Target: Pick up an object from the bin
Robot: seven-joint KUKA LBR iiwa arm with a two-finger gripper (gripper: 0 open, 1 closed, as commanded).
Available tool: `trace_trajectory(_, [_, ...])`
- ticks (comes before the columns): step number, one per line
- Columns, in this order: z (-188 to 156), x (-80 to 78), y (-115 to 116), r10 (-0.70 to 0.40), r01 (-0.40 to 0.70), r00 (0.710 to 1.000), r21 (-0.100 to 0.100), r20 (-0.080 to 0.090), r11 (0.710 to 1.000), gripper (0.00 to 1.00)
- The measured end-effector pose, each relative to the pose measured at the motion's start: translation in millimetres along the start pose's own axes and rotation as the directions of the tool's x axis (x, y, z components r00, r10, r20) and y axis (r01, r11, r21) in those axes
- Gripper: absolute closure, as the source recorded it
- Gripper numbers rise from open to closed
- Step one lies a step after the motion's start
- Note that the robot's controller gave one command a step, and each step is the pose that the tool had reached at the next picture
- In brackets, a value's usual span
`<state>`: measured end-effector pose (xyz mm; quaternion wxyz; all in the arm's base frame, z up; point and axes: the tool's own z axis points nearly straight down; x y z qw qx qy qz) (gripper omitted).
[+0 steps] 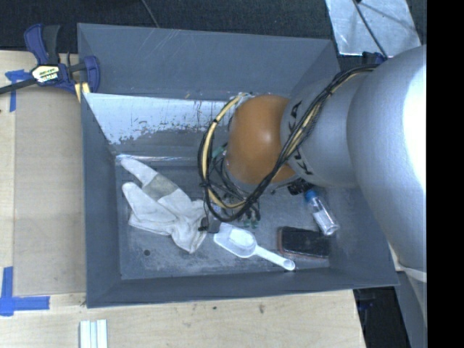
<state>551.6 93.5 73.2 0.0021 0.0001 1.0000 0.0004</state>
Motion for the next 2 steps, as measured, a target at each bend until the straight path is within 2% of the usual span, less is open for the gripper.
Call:
trace_trajectory(1, [0, 0.0, 0, 0.0, 0.0, 1.0, 0.0, 0.0, 1.0, 1.0])
trace_trajectory(2, [-184, -30.4, -3, -0.01, 0.01, 1.0, -0.001, 0.008, 1.0, 1.0])
